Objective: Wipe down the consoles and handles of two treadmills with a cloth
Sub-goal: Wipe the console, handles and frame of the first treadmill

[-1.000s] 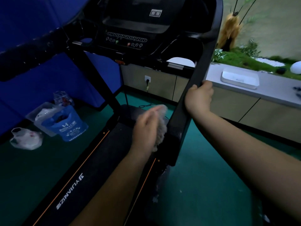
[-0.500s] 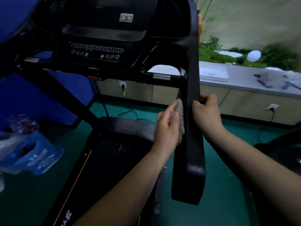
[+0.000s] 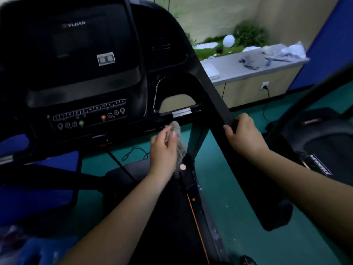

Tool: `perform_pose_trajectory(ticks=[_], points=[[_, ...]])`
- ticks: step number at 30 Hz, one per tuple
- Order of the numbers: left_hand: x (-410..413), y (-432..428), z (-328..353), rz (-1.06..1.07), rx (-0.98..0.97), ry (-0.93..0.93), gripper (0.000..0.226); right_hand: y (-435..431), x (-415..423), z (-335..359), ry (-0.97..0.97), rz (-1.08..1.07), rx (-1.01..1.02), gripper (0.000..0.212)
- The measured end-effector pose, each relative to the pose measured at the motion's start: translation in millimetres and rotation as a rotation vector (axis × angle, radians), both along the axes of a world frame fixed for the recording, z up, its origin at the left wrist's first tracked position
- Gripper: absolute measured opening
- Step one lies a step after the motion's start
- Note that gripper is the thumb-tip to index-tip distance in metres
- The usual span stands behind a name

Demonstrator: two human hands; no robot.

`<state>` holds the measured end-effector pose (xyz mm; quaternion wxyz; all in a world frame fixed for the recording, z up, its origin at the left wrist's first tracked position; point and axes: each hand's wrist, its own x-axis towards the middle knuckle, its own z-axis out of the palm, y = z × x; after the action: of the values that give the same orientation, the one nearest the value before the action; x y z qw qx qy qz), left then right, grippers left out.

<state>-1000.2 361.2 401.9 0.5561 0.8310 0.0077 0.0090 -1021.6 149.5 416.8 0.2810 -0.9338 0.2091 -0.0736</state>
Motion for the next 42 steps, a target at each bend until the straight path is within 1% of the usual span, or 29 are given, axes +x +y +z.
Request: perform_pose_trajectory(ticks=[3, 5, 6, 7, 8, 10, 11, 12, 14, 16, 18, 20, 22, 24, 25, 27, 29, 30, 32, 34, 35, 37, 39, 41, 42], points=[[36.4, 10.3, 20.9, -0.037, 0.037, -0.025, 0.043, 2.9, -0.1, 4.7, 0.022, -0.009, -0.033, 0.036], [66.7, 9.1, 21.2, -0.094, 0.08, -0.058, 0.055, 3.7, 1.0, 4.6, 0.041, -0.018, -0.049, 0.035], [81.7, 7.1, 17.9, -0.137, 0.143, -0.092, 0.063, 3.7, 1.4, 4.4, 0.051, -0.022, -0.061, 0.035], [95.8, 6.0, 12.4, -0.194, 0.263, -0.135, 0.072, 3.8, 1.3, 4.1, 0.06, -0.024, -0.073, 0.035], [110.9, 5.4, 5.4, -0.261, 0.46, -0.193, 0.081, 3.1, 2.3, 3.0, 0.068, -0.028, -0.082, 0.035], [135.7, 11.1, -8.5, -0.393, 0.961, -0.318, 0.094, 1.6, 4.2, 0.1, 0.085, -0.027, -0.083, 0.035], [145.2, 15.1, -12.6, -0.441, 1.151, -0.356, 0.097, 0.9, 5.4, -1.6, 0.089, -0.025, -0.079, 0.035], [152.2, 18.9, -15.1, -0.472, 1.271, -0.382, 0.099, 0.7, 6.0, -2.9, 0.088, -0.021, -0.076, 0.034], [163.6, 18.6, -20.7, -0.517, 1.385, -0.429, 0.099, -0.7, 8.6, -5.3, 0.086, -0.015, -0.067, 0.034], [171.2, 6.0, -24.1, -0.547, 1.418, -0.453, 0.095, -2.3, 9.8, -6.4, 0.086, -0.011, -0.061, 0.033], [175.3, -19.1, -26.0, -0.575, 1.4, -0.426, 0.09, -2.3, 9.7, -7.0, 0.087, -0.009, -0.051, 0.033], [181.6, -55.4, -32.0, -0.579, 1.342, -0.405, 0.082, -3.2, 10.4, -7.4, 0.086, -0.01, -0.05, 0.033], [183.7, -90.3, -36.7, -0.56, 1.226, -0.36, 0.065, -2.7, 10.2, -7.3, 0.096, -0.012, -0.059, 0.033], [185.9, -110.4, -40.7, -0.532, 1.15, -0.32, 0.048, -4.0, 10.4, -7.3, 0.112, -0.018, -0.061, 0.034], [187.4, -109.3, -42.2, -0.531, 1.131, -0.315, 0.046, -4.5, 10.5, -6.8, 0.115, -0.021, -0.061, 0.035], [188.8, -88.2, -41.5, -0.574, 1.144, -0.319, 0.056, -4.3, 10.3, -6.1, 0.124, -0.024, -0.062, 0.037], [190.3, -54.7, -40.8, -0.587, 1.217, -0.338, 0.071, -5.9, 10.3, -5.6, 0.115, -0.019, -0.047, 0.037], [188.4, -36.9, -41.9, -0.566, 1.255, -0.361, 0.075, -6.0, 10.0, -5.2, 0.106, -0.012, -0.039, 0.037], [180.2, -12.4, -43.9, -0.514, 1.3, -0.418, 0.075, -5.6, 9.5, -4.2, 0.102, -0.009, -0.031, 0.035], [175.2, -15.5, -48.4, -0.456, 1.349, -0.448, 0.072, -5.6, 9.1, -3.7, 0.11, -0.013, -0.04, 0.035], [175.6, -23.7, -49.2, -0.437, 1.344, -0.433, 0.069, -5.1, 8.8, -3.5, 0.116, -0.013, -0.046, 0.035], [176.7, -49.6, -43.8, -0.465, 1.321, -0.332, 0.066, -4.2, 8.6, -3.8, 0.119, -0.019, -0.045, 0.035], [179.3, -80.2, -37.5, -0.553, 1.257, -0.198, 0.075, -4.2, 8.4, -4.1, 0.117, -0.026, -0.04, 0.036], [181.3, -102.3, -27.1, -0.636, 1.174, -0.111, 0.087, -4.2, 8.0, -5.4, 0.115, -0.031, -0.035, 0.038], [184.6, -106.1, -22.4, -0.668, 1.103, -0.049, 0.085, -4.8, 7.9, -5.6, 0.116, -0.035, -0.029, 0.038]])
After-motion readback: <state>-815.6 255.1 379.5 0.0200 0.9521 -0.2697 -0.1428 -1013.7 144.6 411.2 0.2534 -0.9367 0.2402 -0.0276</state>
